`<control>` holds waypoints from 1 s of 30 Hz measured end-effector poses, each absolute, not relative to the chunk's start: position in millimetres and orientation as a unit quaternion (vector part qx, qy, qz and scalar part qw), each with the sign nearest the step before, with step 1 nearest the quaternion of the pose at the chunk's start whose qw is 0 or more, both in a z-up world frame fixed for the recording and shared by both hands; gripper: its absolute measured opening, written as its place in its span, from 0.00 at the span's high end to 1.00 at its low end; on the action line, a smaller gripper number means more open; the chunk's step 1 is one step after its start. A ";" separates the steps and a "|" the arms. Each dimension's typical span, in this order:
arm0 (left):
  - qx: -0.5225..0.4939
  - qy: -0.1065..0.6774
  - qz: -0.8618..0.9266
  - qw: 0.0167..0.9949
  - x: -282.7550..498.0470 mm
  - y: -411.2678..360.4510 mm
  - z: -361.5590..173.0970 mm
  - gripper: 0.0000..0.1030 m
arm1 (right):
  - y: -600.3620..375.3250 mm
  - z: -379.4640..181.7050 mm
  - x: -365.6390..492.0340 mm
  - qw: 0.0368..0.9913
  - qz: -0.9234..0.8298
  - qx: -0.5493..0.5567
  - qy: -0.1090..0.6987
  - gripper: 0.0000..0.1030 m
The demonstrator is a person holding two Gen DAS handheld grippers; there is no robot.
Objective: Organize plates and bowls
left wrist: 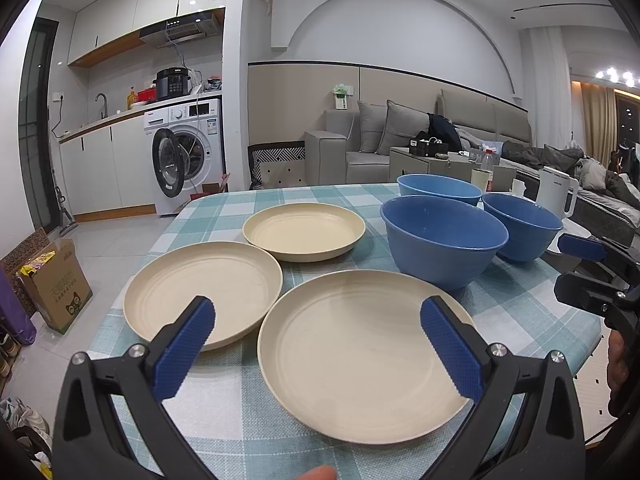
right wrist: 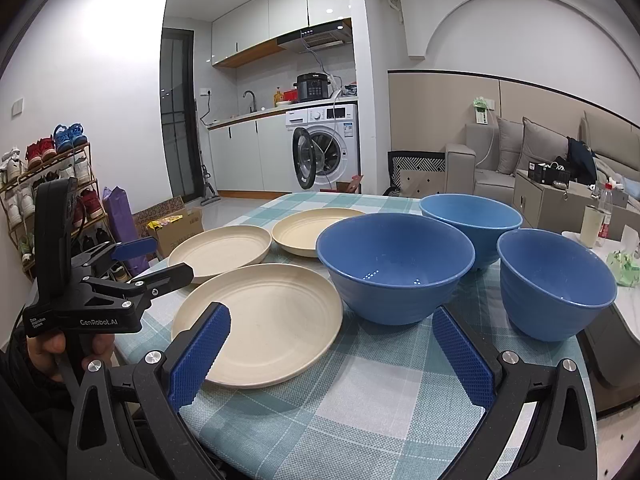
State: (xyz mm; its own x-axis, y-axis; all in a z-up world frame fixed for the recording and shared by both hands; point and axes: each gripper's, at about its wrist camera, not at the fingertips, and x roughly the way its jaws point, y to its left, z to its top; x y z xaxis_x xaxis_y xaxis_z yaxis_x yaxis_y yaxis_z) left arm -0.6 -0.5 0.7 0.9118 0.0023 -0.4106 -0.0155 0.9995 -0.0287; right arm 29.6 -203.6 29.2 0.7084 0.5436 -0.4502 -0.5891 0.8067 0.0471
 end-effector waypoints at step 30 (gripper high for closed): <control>-0.014 0.213 0.005 0.977 0.9 0.1 -2.4 0.00 | -201.6 28.9 27.3 0.921 0.311 -0.052 0.228 0.00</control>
